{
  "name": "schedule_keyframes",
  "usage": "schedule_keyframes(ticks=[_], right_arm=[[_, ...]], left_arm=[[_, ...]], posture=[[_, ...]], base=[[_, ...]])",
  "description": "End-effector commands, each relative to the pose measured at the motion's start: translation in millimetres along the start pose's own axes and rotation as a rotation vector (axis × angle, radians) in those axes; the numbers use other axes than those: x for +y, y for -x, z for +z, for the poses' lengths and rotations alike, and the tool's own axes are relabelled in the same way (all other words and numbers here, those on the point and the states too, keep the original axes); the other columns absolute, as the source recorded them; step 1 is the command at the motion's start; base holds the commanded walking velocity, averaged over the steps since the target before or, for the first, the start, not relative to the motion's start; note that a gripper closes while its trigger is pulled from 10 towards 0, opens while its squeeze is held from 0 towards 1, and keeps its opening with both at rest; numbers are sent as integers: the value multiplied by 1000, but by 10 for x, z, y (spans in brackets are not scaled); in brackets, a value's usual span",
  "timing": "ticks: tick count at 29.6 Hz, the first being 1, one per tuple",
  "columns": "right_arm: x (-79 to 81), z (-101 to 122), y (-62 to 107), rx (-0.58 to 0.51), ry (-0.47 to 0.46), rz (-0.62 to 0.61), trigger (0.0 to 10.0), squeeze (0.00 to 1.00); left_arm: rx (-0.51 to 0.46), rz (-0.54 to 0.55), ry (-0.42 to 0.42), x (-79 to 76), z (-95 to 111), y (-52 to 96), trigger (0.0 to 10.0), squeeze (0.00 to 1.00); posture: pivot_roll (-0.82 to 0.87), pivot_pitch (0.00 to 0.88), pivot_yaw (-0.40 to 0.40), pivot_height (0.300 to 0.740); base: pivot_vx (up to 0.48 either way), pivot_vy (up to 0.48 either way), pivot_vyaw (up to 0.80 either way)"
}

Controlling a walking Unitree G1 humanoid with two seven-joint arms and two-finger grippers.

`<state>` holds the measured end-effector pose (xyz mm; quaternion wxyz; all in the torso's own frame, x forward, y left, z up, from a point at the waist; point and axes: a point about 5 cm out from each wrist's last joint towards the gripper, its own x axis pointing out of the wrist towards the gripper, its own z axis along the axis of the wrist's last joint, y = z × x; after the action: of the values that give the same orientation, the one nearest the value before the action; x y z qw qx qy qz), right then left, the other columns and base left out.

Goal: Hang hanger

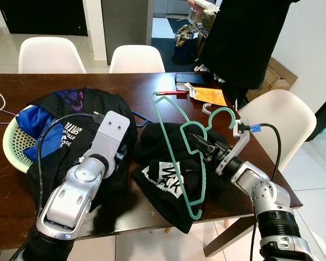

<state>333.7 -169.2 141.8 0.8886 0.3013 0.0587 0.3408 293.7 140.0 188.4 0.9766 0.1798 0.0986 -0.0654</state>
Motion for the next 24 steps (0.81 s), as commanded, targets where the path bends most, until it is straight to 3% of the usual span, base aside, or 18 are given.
schedule_keyframes(ticks=[1,2,3,5,6,7,12,24], right_arm=[[-28,0,47,14,8,-22,10000,0],[-28,0,47,14,8,-22,10000,0],[-29,0,47,15,9,-22,10000,0],[-29,0,46,15,9,-22,10000,0],[-29,0,45,16,9,-21,10000,0],[-29,-1,43,16,9,-21,10000,0],[-28,-1,36,16,8,-20,10000,0],[-28,-6,37,15,9,-20,10000,0]], left_arm=[[-18,35,-14,58,27,3,4627,0],[-18,35,-14,58,27,3,4627,0],[-28,52,-27,86,52,10,2941,0],[-34,63,-37,104,69,13,2941,0],[-42,74,-43,119,90,19,5608,0],[-63,86,-47,135,130,26,10000,0],[-99,85,-48,113,188,36,10000,0],[-69,46,-39,20,104,18,10000,0]], posture=[[79,90,-89,740],[79,90,-89,740],[81,90,-91,740],[81,90,-91,740],[82,90,-92,740],[83,90,-92,740],[84,89,-90,740],[83,85,-89,740]], base=[[0,0,0],[0,0,0],[0,0,0],[0,0,0],[0,0,0],[0,0,0],[0,0,0],[0,0,0]])
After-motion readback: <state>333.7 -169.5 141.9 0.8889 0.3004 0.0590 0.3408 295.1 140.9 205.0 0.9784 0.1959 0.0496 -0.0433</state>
